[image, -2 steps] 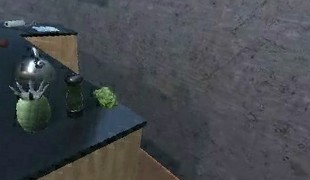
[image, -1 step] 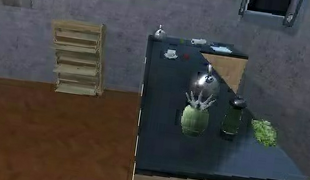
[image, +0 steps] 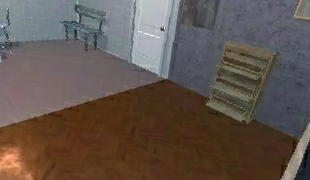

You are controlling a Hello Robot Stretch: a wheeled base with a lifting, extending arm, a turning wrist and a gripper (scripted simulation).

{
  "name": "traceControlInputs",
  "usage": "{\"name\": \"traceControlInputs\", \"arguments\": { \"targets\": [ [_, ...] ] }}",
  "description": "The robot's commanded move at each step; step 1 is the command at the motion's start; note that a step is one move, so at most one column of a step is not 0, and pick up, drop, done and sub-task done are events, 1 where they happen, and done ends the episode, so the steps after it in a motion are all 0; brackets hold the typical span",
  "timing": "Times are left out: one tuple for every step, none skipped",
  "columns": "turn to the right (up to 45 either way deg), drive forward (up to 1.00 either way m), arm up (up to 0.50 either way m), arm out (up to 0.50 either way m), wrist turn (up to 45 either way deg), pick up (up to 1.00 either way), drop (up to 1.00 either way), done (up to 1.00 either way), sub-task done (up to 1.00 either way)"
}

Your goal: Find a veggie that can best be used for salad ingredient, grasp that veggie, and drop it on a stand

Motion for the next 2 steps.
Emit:
{"name": "traceControlInputs", "arguments": {
  "targets": [
    [-12.0,0.0,0.0,0.0,0.0,0.0,0.0,0.0,0.0],
    [45.0,0.0,0.0,0.0,0.0,0.0,0.0,0.0,0.0]
  ]
}}
